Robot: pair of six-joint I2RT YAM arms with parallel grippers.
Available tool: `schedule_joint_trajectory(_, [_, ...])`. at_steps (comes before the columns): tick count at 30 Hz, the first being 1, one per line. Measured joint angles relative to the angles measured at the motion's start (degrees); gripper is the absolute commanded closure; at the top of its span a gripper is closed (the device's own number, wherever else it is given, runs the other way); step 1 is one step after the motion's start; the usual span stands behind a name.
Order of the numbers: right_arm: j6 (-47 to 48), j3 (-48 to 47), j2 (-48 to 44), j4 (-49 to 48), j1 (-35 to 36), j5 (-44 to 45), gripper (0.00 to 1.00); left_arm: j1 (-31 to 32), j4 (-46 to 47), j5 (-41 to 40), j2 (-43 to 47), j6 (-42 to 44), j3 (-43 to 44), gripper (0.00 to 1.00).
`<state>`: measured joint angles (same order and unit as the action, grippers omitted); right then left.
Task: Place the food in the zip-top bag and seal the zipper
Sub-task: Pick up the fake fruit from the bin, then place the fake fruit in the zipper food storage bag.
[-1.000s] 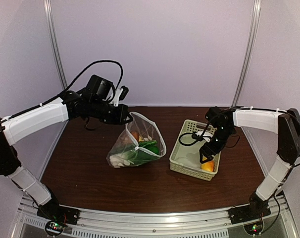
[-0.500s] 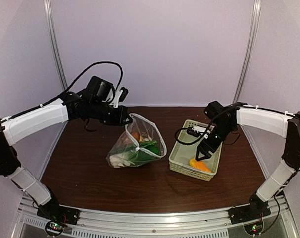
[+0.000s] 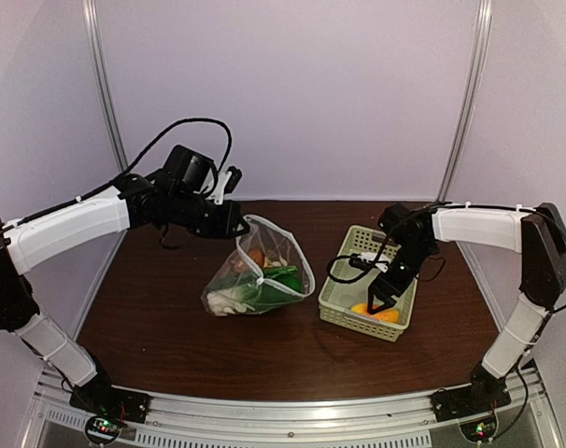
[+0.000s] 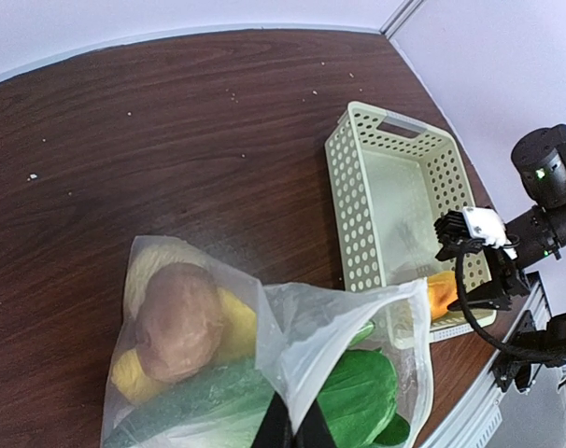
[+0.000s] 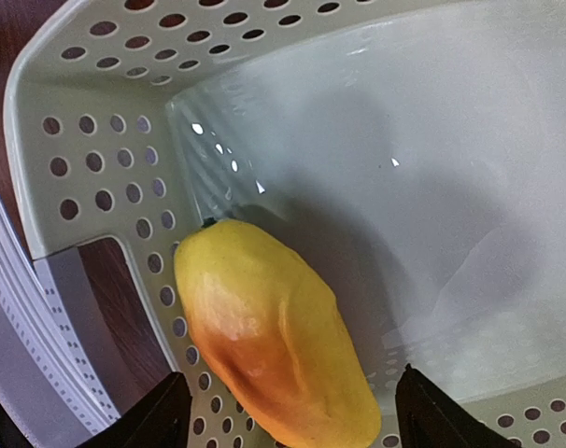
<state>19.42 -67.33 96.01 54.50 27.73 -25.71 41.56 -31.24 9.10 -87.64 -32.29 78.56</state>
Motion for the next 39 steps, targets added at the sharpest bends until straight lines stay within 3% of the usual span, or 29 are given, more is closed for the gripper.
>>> schedule_joint_trajectory(11, [1.44,1.20,3.28,-2.10,0.00,-0.63,0.32,0.00,0.04,-0.11,0.00,0.00,-0.26,1.00])
schedule_joint_trajectory(19, [2.16,1.33,4.28,-3.26,-0.46,0.04,0.30,0.00,0.04,-0.09,0.00,0.00,-0.26,1.00])
schedule_joint_trajectory(31, [2.84,2.01,3.78,-4.39,-2.58,2.60,0.50,0.00,0.04,-0.13,0.00,0.00,-0.35,1.00])
schedule_joint_trajectory(39, [3.15,-3.19,-6.23,-4.39,-3.76,1.57,0.58,0.00,0.76,-0.13,-0.02,-0.63,-0.35,1.00])
